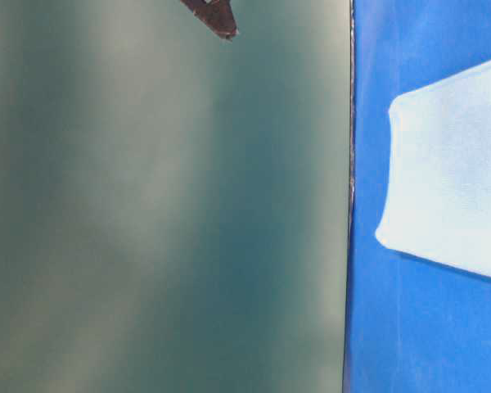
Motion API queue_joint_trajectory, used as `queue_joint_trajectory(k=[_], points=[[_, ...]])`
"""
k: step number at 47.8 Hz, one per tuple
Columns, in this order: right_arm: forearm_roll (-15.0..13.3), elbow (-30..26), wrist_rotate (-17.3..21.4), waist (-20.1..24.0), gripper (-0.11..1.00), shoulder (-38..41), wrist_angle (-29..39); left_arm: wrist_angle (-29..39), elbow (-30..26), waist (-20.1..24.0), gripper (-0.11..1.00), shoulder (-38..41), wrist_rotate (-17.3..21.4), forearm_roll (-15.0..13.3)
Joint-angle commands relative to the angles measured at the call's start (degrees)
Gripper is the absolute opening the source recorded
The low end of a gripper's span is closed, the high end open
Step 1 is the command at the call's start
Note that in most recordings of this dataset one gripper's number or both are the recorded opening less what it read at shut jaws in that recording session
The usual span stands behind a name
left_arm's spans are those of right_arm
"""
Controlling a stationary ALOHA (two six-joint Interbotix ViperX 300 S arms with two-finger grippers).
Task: Fold the light blue towel.
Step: 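Move both grippers to the far end corners of the towel strip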
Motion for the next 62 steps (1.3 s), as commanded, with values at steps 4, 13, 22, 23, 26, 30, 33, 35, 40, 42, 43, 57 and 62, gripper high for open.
queue_joint_trajectory(k=[4, 13, 22, 23, 26, 30, 33, 35, 40, 42, 43, 57, 62], points=[[0.09, -1.58, 0.09, 0.00, 0.55, 0.00, 0.09, -0.53, -1.05, 0.18, 0.78, 0.18, 0.09, 0.00], [-0.26, -4.75, -0.44, -2.99, 0.55, 2.72, 2.90, -2.55, -2.90, 3.25, 0.78, 4.31, 0.35, 0.00], [-2.02, -9.40, -0.97, -7.47, 0.55, 11.16, 6.77, -2.90, -8.61, 8.17, 0.78, 14.85, 1.58, 0.00], [-2.72, -10.37, -0.97, -7.82, 0.55, 12.74, 7.56, -2.90, -9.32, 8.53, 0.78, 16.17, 1.93, 0.00], [-4.04, -12.22, -0.97, -8.70, 0.55, 16.00, 8.61, -2.90, -11.51, 9.76, 0.78, 19.78, 3.34, 0.00], [-5.80, -13.97, -1.05, -9.84, 0.55, 20.04, 9.05, -3.16, -14.85, 11.51, 0.78, 26.02, 5.10, 0.00], [-6.33, -15.03, -1.05, -10.63, 0.55, 22.85, 8.96, -3.25, -16.88, 12.83, 0.78, 30.23, 5.54, 0.00], [-6.68, -15.64, -1.05, -11.25, 0.55, 25.31, 8.70, -3.25, -18.28, 13.62, 0.78, 33.05, 5.89, 0.00], [-6.94, -16.35, -1.05, -12.30, 0.55, 29.62, 7.38, -3.34, -21.62, 15.56, 0.78, 39.64, 5.89, 0.00], [-6.94, -16.44, -1.05, -12.74, 0.55, 31.38, 6.33, -3.34, -22.94, 16.17, 0.78, 41.84, 5.98, 0.00], [-6.94, -16.44, -1.05, -13.01, 0.55, 32.08, 5.63, -3.34, -23.82, 16.52, 0.78, 43.51, 5.98, 0.00], [-7.03, -17.05, -1.05, -15.38, 0.55, 39.55, -3.52, -6.77, -28.30, 19.69, 0.78, 54.14, 5.98, 0.00], [-7.03, -18.28, -1.05, -15.64, 0.55, 41.84, -3.96, -7.82, -28.56, 20.65, 0.78, 55.55, 5.98, 0.00]])
